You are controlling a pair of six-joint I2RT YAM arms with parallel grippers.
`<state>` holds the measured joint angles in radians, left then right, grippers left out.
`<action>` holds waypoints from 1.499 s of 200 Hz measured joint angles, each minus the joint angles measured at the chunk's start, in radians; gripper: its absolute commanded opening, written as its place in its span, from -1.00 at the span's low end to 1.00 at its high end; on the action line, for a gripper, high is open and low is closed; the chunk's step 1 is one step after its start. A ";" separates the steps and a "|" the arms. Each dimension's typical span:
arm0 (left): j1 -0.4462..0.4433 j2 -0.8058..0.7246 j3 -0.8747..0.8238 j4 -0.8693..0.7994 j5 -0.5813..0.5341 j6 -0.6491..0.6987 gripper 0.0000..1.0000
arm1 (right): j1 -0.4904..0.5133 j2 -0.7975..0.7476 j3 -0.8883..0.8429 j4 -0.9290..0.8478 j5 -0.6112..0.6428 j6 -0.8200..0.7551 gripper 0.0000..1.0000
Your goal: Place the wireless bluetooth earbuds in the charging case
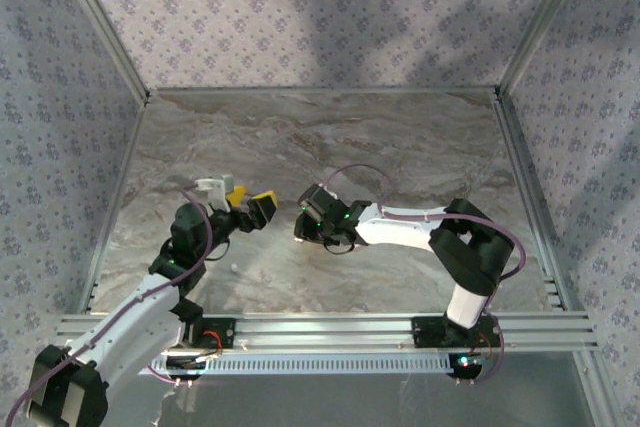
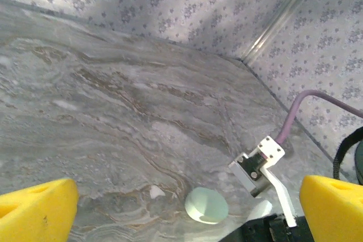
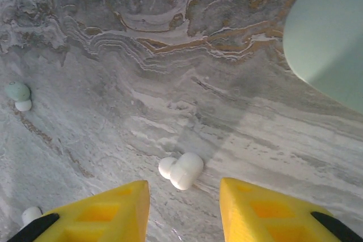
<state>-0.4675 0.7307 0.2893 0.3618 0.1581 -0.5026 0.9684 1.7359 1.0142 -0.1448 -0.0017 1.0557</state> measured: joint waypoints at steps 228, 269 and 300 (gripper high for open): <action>0.000 0.005 -0.003 -0.022 -0.032 0.009 1.00 | 0.000 0.076 -0.043 0.129 -0.045 0.116 -0.41; 0.000 0.005 -0.003 -0.022 -0.032 0.009 0.99 | -0.009 0.078 -0.043 0.131 -0.056 0.116 -0.41; 0.000 0.006 -0.003 -0.022 -0.032 0.009 0.99 | -0.017 0.080 -0.043 0.131 -0.071 0.116 -0.42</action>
<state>-0.4675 0.7364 0.2867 0.3397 0.1257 -0.4938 0.9512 1.8160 0.9714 -0.0139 -0.0723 1.1713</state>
